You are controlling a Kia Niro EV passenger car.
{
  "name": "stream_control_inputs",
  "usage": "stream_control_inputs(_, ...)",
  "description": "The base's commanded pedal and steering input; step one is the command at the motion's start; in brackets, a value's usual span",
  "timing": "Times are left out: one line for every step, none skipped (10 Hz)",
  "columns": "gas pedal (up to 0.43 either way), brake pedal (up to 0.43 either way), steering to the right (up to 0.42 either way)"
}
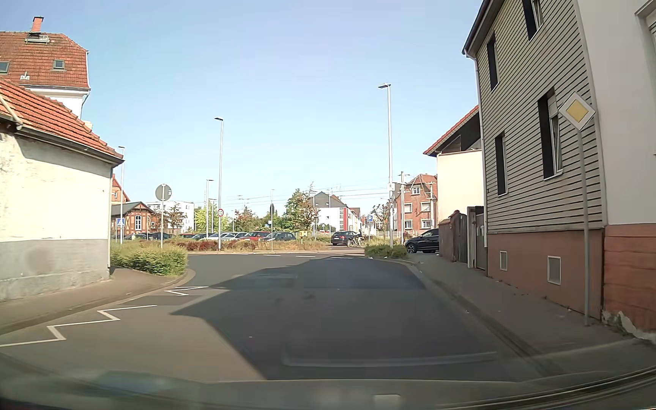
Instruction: Follow the waypoints while adhering to traffic rules and regulations
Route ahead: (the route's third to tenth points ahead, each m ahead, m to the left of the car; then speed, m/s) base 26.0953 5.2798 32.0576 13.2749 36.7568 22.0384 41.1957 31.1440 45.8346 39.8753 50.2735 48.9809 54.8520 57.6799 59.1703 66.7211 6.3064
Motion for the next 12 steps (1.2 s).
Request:
stream_control_inputs(0.079, 0.024, 0.062)
stream_control_inputs(0.079, 0.030, 0.056)
stream_control_inputs(0.079, 0.024, 0.046)
stream_control_inputs(0.079, 0.030, 0.037)
stream_control_inputs(0.079, 0.030, 0.031)
stream_control_inputs(0.079, 0.030, 0.028)
stream_control_inputs(0.079, 0.030, 0.023)
stream_control_inputs(0.079, 0.024, 0.014)
stream_control_inputs(0.079, 0.030, 0.003)
stream_control_inputs(0.079, 0.030, -0.006)
stream_control_inputs(0.079, 0.030, -0.017)
stream_control_inputs(0.079, 0.030, -0.026)
